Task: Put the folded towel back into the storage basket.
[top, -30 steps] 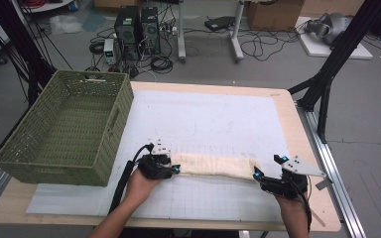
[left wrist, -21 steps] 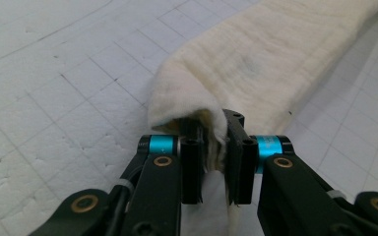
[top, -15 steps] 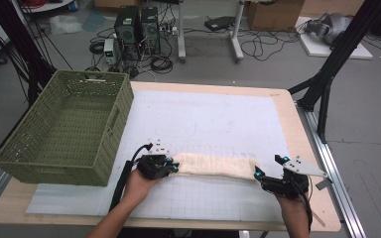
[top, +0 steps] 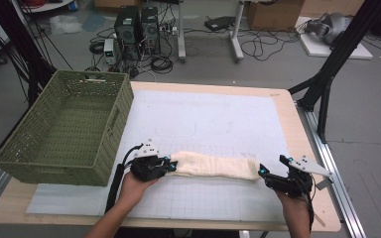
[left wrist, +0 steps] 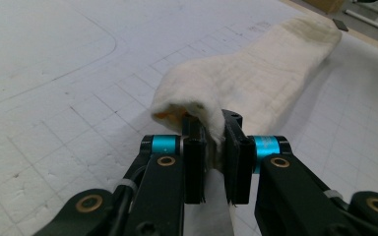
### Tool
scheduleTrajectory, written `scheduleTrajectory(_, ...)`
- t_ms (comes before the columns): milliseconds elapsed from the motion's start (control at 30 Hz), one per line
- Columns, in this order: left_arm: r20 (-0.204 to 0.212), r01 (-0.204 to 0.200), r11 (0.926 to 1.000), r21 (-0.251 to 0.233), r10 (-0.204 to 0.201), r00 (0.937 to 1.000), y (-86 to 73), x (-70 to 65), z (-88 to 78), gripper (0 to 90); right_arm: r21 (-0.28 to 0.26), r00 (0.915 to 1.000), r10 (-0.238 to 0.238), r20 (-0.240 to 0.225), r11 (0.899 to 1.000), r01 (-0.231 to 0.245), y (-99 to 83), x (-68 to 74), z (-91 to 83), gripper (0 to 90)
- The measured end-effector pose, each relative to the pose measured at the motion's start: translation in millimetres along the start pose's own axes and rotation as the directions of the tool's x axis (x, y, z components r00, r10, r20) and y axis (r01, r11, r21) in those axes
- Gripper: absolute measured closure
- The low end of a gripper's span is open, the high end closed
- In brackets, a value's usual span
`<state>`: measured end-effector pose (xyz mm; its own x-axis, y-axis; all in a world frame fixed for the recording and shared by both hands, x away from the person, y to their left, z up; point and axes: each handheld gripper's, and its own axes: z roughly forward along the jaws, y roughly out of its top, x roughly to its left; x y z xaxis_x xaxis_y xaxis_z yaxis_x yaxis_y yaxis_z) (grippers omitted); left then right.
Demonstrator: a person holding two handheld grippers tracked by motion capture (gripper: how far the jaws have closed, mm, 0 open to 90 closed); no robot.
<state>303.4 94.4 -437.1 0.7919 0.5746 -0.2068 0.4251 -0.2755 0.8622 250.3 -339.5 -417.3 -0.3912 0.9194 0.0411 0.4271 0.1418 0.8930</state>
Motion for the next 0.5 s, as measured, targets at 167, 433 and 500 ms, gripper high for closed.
scheduleTrajectory(167, 0.004, -0.003, 1.0, 0.004, 0.003, 1.0, -1.2, -0.5, -1.5, 80.3, 0.047, 0.9999, 0.014, -0.002, 0.999, -0.014, -4.0, -1.0, 7.6, 22.8)
scheduleTrajectory(433, -0.003, -0.018, 0.9998, 0.008, 0.018, 0.9998, -3.4, -1.6, -1.4, 80.2, 0.115, 0.9988, -0.013, -0.046, 0.993, 0.018, -8.1, 5.9, 24.3, 31.3)
scheduleTrajectory(500, -0.001, -0.022, 0.9998, 0.004, 0.022, 0.9998, -3.0, -1.6, -2.2, 80.2, 0.176, 0.9967, -0.026, -0.076, 0.984, 0.04, -12.3, 8.7, 33.8, 34.6)
